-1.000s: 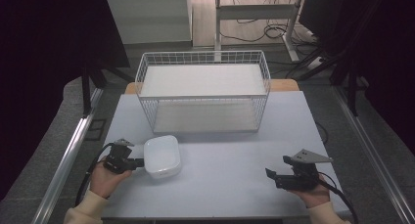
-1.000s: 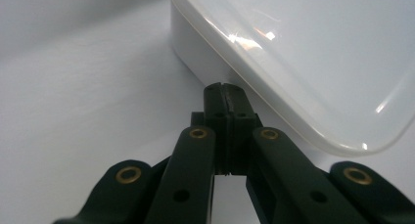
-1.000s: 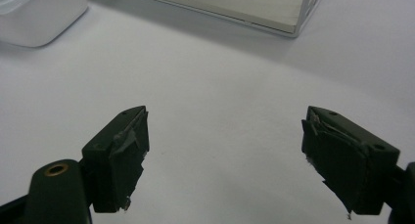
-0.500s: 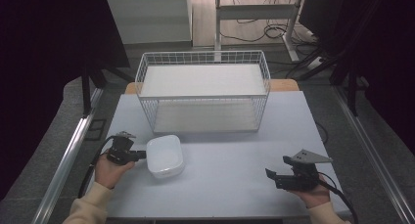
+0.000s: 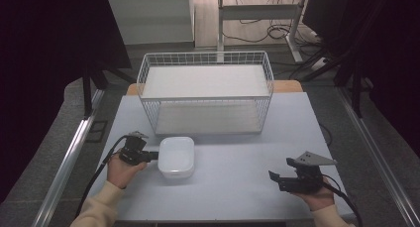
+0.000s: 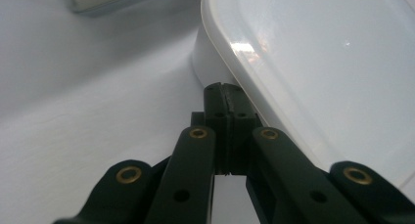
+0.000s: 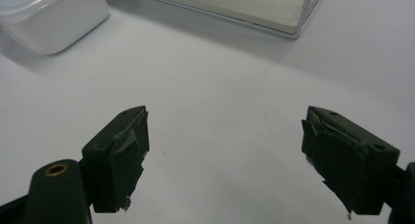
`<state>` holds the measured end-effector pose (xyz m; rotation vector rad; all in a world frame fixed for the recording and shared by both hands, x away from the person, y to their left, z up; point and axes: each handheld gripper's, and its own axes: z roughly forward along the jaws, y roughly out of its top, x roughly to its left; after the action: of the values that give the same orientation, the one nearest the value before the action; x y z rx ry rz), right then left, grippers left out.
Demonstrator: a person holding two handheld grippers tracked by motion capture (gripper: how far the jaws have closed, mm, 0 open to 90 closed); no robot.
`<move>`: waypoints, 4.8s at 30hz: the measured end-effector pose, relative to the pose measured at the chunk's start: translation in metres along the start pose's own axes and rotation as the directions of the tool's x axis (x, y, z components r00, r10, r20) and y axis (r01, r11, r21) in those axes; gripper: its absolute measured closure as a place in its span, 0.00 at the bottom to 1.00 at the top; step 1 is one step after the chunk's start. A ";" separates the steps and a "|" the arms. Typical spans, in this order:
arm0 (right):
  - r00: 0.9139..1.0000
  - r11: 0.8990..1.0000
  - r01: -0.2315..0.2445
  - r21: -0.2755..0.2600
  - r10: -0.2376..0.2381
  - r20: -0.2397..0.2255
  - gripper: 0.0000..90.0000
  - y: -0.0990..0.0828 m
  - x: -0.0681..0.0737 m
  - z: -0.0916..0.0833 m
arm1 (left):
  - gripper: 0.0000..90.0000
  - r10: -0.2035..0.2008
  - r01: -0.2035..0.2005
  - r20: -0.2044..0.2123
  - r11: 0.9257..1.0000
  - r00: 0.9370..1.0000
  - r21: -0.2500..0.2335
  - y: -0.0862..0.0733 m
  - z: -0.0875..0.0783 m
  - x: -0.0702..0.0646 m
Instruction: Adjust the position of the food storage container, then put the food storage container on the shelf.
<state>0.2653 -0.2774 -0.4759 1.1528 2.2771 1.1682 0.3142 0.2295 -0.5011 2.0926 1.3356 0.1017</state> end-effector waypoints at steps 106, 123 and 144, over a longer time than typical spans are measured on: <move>0.974 0.989 -0.105 0.103 0.123 -0.188 0.30 0.077 0.029 0.067 | 0.39 -0.112 0.164 0.285 0.972 0.952 -0.168 0.024 0.013 -0.084; 0.938 0.965 -0.195 0.176 0.236 -0.254 0.41 0.071 0.030 0.099 | 0.45 -0.201 0.264 0.387 0.958 0.900 -0.115 0.027 0.039 -0.079; 0.867 0.917 -0.307 0.256 0.380 -0.323 0.65 0.065 0.028 0.111 | 0.69 -0.244 0.298 0.415 0.952 0.877 -0.070 0.022 0.054 -0.080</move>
<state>0.3476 -0.1758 -0.4903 1.5876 2.5827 1.4151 0.3142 0.1306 -0.5103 1.6777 1.3078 -0.3362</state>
